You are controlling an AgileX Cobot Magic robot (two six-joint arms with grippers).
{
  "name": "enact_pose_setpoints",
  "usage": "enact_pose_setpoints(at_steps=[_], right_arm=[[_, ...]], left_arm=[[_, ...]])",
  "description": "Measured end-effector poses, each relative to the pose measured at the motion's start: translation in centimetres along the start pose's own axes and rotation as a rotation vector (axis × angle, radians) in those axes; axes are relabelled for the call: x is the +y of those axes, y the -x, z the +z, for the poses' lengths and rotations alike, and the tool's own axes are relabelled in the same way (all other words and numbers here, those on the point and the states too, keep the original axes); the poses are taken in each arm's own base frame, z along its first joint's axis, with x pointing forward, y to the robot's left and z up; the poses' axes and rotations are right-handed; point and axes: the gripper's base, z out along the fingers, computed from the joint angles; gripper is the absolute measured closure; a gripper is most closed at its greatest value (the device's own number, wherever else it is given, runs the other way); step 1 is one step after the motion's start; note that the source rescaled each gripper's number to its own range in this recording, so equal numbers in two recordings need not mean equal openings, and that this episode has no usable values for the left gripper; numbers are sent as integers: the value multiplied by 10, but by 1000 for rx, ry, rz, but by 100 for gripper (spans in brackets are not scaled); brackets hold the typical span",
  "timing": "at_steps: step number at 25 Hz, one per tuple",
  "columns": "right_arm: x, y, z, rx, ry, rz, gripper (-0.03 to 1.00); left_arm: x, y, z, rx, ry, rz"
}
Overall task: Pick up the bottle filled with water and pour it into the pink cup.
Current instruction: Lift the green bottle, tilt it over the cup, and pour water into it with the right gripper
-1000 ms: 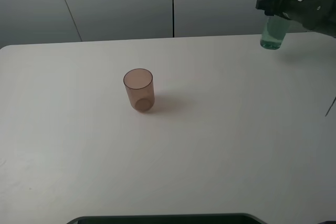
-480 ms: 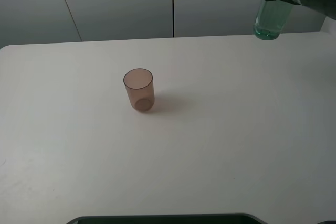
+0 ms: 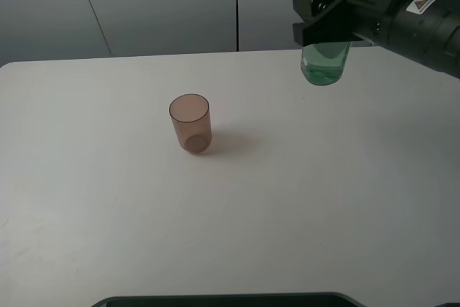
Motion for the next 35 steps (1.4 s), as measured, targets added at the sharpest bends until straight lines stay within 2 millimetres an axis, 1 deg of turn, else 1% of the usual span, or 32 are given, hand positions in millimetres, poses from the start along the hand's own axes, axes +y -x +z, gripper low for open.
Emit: enact_pose_setpoints(at_steps=[5,9,13,19,22,30,32,35], right_arm=[[3,0,0,-1,10,-129,93],[9,-7,6,28,20,-178,93],[20,-15,20,67,53,-211,93],[27,-33,43,142,63,-305,93],[30,-38,51,163,71,-353,93],[34,-45,74,187,73,-472,93],[38,-45,78,187,72,-501,93],[49,-44,81,172,84,-559,93]], left_arm=[[0,0,0,0,0,0],[0,0,0,0,0,0],[0,0,0,0,0,0],[0,0,0,0,0,0],[0,0,0,0,0,0],[0,0,0,0,0,0],[0,0,0,0,0,0],[0,0,0,0,0,0]])
